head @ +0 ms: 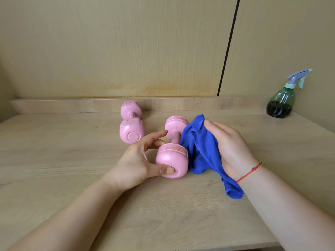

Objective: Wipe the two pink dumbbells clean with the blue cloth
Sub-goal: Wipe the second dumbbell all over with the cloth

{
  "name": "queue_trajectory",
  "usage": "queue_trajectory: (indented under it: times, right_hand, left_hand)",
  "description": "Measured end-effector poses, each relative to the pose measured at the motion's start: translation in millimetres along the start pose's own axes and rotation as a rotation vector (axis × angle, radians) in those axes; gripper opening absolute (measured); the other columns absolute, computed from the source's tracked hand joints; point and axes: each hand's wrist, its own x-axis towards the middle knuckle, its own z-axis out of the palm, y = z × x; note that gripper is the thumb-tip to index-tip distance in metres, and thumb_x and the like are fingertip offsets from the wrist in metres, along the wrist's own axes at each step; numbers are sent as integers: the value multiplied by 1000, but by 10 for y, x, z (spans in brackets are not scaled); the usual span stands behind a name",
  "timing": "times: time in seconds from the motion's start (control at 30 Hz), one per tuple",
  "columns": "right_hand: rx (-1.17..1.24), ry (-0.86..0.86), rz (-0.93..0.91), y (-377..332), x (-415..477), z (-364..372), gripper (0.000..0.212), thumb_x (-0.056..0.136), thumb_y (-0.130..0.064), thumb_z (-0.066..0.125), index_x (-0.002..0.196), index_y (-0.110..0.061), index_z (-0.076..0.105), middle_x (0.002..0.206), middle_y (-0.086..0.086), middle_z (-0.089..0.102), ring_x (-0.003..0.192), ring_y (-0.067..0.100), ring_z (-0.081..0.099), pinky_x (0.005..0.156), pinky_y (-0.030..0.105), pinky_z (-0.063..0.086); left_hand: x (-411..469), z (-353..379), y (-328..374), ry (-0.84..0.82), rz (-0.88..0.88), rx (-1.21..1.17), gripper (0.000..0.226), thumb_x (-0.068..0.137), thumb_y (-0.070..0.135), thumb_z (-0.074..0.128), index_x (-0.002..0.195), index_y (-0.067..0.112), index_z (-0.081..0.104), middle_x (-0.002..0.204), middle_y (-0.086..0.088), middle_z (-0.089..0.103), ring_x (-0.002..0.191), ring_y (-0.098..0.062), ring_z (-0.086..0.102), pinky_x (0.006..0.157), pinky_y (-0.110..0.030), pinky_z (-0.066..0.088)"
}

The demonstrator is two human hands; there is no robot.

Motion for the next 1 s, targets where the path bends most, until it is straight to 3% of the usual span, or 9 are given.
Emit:
queue_trajectory:
  times: [0.1,0.2,0.27,0.37,0.47,0.57,0.77,0.9,1.0]
  right_hand:
    - [-53,97,48,-54,75,23,35,88,-38,68,97,-5,72,99,12,74,90,24,69,88,44,54]
    - [-190,307,-133,-136,171,-37,77,72,-59,72,97,11,55,112,32,61,76,16,45,70,38,40]
    - [-173,301,-123,-164,217,-109,89,58,-73,76,87,7,53,104,1,33,80,16,41,72,36,33]
    - [-272,94,-45,-161,72,-53,58,69,-66,74,74,-13,52,78,2,40,71,18,37,65,33,30]
    - [-801,58,-327,-46,-69,25,50,89,-32,67,52,-19,38,54,-6,28,53,12,26,51,31,22]
    - [-1014,138,-508,72,-35,13,17,84,-23,72,67,-23,70,66,-8,55,60,12,48,59,30,39]
    - [-625,13,-393,141,-143,114,16,87,-24,72,74,-14,75,79,1,68,73,12,61,71,27,47]
    - [-106,-168,67,18,-230,49,31,98,-20,50,94,-7,78,99,24,72,82,28,64,76,41,52]
    - [-50,-389,197,-60,-246,-68,27,87,-3,58,110,-6,72,107,17,72,89,23,67,78,35,57]
  left_hand:
    - [-2,36,-3,-4,21,-18,87,56,11,92,128,39,52,111,1,65,108,-5,62,88,-6,40]
    - [2,60,-2,-10,32,-27,88,57,12,92,130,38,52,112,0,64,109,-6,61,87,-6,41]
    - [9,72,-12,-16,33,-36,89,57,13,91,134,34,52,112,1,64,107,-5,62,86,-8,42]
    - [12,82,-2,-28,31,-30,90,60,6,92,135,32,51,114,-1,64,109,-4,61,87,-6,41]
    - [2,93,32,-17,32,-17,86,61,2,90,131,33,51,112,0,64,105,4,60,85,-2,39]
    - [-14,107,68,-14,32,-11,85,61,-1,89,130,33,50,111,0,63,100,9,60,82,-1,39]
    - [-5,118,70,-16,37,-17,86,61,-2,88,128,33,49,112,-2,64,95,10,61,80,-1,41]
    - [8,97,30,-22,28,-8,89,58,3,92,130,34,50,112,0,65,103,5,62,85,-3,41]
    - [24,71,-12,-28,24,14,91,54,19,92,133,36,50,110,4,66,112,-3,61,96,-10,41]
